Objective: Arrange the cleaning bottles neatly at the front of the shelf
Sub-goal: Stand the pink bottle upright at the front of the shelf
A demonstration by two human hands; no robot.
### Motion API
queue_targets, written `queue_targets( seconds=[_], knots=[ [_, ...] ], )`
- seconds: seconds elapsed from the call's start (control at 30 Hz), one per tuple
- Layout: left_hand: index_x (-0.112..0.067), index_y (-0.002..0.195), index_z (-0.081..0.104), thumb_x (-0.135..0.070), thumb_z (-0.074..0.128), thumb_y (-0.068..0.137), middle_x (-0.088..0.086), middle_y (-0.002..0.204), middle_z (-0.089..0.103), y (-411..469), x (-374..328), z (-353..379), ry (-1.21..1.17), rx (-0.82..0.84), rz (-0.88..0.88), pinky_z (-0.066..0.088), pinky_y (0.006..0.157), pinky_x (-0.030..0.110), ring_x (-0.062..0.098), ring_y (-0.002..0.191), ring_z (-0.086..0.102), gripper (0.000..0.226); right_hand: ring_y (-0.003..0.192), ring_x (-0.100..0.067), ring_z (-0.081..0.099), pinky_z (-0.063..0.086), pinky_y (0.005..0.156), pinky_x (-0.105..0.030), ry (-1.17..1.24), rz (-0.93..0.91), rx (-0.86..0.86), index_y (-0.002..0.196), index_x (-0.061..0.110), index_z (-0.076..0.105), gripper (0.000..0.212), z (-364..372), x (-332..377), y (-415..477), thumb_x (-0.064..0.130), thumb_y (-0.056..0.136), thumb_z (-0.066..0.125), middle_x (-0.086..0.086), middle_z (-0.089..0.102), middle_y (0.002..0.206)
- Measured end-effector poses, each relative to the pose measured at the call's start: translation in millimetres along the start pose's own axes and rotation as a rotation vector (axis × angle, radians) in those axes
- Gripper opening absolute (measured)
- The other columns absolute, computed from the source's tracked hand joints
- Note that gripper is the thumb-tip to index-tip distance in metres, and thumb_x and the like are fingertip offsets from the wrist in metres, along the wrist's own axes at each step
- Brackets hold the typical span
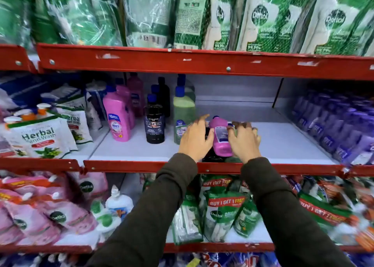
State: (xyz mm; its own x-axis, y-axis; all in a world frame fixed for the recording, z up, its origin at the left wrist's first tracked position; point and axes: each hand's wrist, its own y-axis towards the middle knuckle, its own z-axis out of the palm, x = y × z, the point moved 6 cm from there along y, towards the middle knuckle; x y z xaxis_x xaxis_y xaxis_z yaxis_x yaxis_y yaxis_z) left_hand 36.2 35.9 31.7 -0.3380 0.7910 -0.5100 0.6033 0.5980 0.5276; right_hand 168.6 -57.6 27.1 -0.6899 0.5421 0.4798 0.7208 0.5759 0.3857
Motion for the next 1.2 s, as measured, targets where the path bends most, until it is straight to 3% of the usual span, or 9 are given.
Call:
queue_targets(
  seconds=[0.17,0.27,0.43,0.57,0.67,0.8,0.97,1.07,1.2],
  knots=[
    [-0.006,0.130,0.055,-0.041,0.037,0.099,0.023,0.136,0.051,9.1,24.2,60.2,0.074,0.378,-0.311,0.044,0.104,0.043,0.042,0.123,0.053,0.050,0.126,-0.044,0.050,0.039,0.105,-0.046,-0.069,0.125,0.259,0.136,0.012,0.055,0.054,36.5,-25.7,7.7,0.048,0.100,0.035,-0.026,0.055,0.132],
    [-0.009,0.127,0.058,-0.043,0.035,0.099,0.023,0.136,0.055,12.7,30.0,73.7,-0.033,0.401,-0.384,0.043,0.106,0.041,0.041,0.124,0.053,0.050,0.114,-0.043,0.060,0.048,0.098,-0.045,0.090,0.146,0.255,0.128,0.011,0.061,0.054,44.8,-31.5,12.9,0.052,0.098,0.040,-0.027,0.064,0.121],
    [-0.017,0.135,0.056,-0.053,0.037,0.090,0.017,0.139,0.058,4.0,31.1,74.8,-0.269,0.303,-0.404,0.041,0.110,0.043,0.037,0.128,0.053,0.060,0.107,-0.035,0.067,0.052,0.088,-0.036,0.452,0.142,0.221,0.129,0.009,0.063,0.047,42.5,-33.9,10.5,0.041,0.095,0.059,-0.018,0.070,0.119],
    [-0.014,0.139,0.052,-0.027,0.053,0.098,0.008,0.129,0.066,-12.6,33.0,56.5,-0.696,0.127,-0.378,0.050,0.101,0.034,0.021,0.114,0.064,0.043,0.097,-0.020,0.069,0.059,0.083,-0.022,0.922,0.130,0.138,0.128,0.006,0.061,0.042,31.9,-20.5,-7.0,0.011,0.088,0.072,-0.015,0.070,0.122],
    [-0.015,0.138,0.051,-0.015,0.057,0.096,0.003,0.115,0.067,-27.1,39.6,29.6,-0.861,0.032,-0.347,0.054,0.093,0.024,0.010,0.101,0.066,0.043,0.097,-0.015,0.072,0.061,0.086,-0.025,1.118,0.110,0.118,0.122,0.013,0.060,0.046,29.5,-1.6,-25.8,0.002,0.081,0.077,-0.008,0.072,0.114],
    [-0.022,0.132,0.054,-0.017,0.062,0.094,0.006,0.124,0.068,-42.7,65.1,-10.5,-0.866,-0.056,-0.289,0.051,0.100,0.037,0.022,0.118,0.064,0.040,0.104,-0.012,0.073,0.060,0.087,-0.027,1.140,0.000,0.091,0.117,0.023,0.063,0.049,35.7,40.2,-45.6,0.004,0.076,0.082,0.002,0.074,0.112],
    [-0.025,0.133,0.053,-0.016,0.060,0.095,0.002,0.126,0.068,-58.7,115.6,-68.8,-0.815,-0.142,-0.259,0.053,0.097,0.030,0.009,0.114,0.064,0.039,0.108,-0.013,0.070,0.057,0.087,-0.024,1.110,-0.125,0.106,0.125,0.026,0.058,0.060,68.7,109.9,-62.1,0.004,0.075,0.083,-0.002,0.071,0.121],
    [-0.026,0.133,0.051,-0.016,0.057,0.097,0.001,0.130,0.065,-63.2,154.3,-94.7,-0.764,-0.152,-0.261,0.051,0.100,0.031,0.013,0.119,0.062,0.038,0.107,-0.010,0.068,0.056,0.089,-0.022,1.098,-0.161,0.110,0.123,0.028,0.056,0.059,97.9,151.2,-70.8,0.005,0.076,0.083,0.002,0.068,0.120],
    [-0.037,0.127,0.050,-0.013,0.053,0.098,-0.006,0.126,0.063,-70.1,209.8,-126.7,-0.732,-0.198,-0.322,0.050,0.090,0.014,-0.002,0.111,0.061,0.038,0.100,0.011,0.063,0.052,0.086,-0.014,1.088,-0.169,0.154,0.126,0.017,0.053,0.058,140.0,205.5,-78.7,0.002,0.078,0.080,0.013,0.063,0.117]
  ],
)
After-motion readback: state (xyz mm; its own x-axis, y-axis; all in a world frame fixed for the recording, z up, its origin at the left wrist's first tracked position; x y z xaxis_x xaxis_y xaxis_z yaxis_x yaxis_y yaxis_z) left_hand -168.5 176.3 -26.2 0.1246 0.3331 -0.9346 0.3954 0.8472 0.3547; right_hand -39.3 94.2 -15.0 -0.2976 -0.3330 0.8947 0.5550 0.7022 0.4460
